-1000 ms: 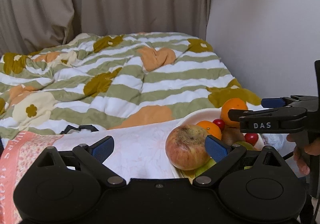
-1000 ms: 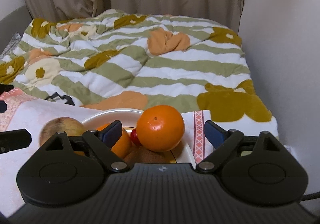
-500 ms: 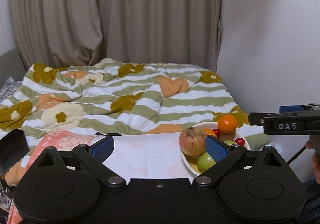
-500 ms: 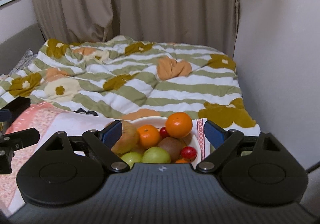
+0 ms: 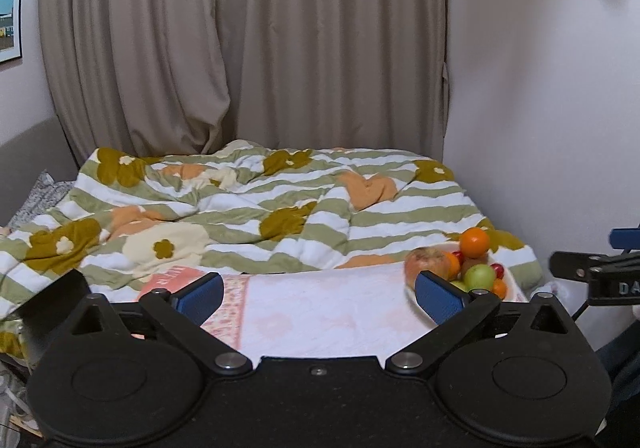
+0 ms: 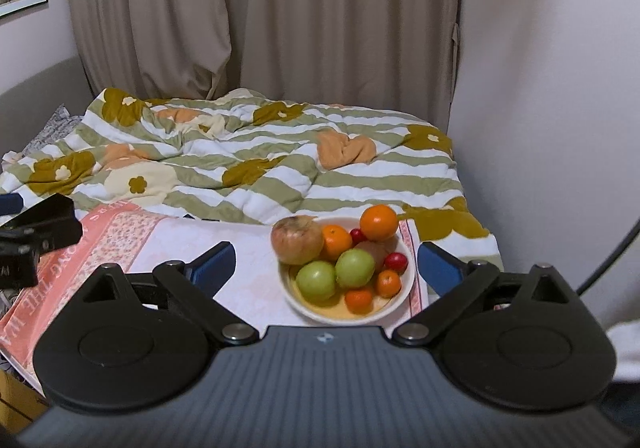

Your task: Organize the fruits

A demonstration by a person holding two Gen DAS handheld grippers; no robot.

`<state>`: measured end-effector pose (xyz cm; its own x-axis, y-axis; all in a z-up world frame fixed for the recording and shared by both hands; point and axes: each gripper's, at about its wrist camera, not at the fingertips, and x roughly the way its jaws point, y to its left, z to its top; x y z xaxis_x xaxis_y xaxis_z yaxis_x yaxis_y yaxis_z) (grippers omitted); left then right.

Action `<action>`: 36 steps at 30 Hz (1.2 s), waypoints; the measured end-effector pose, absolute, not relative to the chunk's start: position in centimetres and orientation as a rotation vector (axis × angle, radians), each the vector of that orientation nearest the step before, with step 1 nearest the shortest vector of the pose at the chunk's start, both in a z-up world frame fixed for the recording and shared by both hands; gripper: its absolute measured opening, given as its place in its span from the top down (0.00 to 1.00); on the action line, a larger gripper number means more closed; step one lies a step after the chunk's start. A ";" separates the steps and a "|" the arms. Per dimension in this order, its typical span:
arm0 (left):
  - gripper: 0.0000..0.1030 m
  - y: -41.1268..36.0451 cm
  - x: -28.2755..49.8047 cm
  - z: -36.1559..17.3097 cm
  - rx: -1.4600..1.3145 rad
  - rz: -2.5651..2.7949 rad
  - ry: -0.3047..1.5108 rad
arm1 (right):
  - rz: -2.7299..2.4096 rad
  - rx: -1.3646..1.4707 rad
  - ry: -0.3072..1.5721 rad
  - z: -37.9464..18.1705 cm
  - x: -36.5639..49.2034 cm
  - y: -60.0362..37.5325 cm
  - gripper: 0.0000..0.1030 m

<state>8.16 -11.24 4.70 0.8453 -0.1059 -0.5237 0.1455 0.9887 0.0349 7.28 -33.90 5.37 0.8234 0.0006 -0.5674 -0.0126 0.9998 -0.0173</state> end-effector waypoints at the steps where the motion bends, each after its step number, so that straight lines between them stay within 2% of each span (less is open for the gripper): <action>1: 0.00 -10.7 7.9 4.6 0.079 -0.130 0.550 | -0.005 -0.021 0.609 5.2 6.8 -33.4 0.00; 14: 0.00 -6.4 5.7 3.4 0.059 -0.118 0.560 | -0.067 0.017 0.654 3.3 4.2 -30.5 0.00; 36: 0.00 -6.3 5.3 3.5 0.064 -0.114 0.559 | -0.073 0.024 0.671 2.3 4.0 -30.3 0.00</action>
<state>5.34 -6.26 3.47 0.8416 -0.0908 -0.5324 0.1254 0.9917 0.0292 4.04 -30.30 2.25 0.7805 -0.0593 -0.6223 0.0751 0.9972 -0.0008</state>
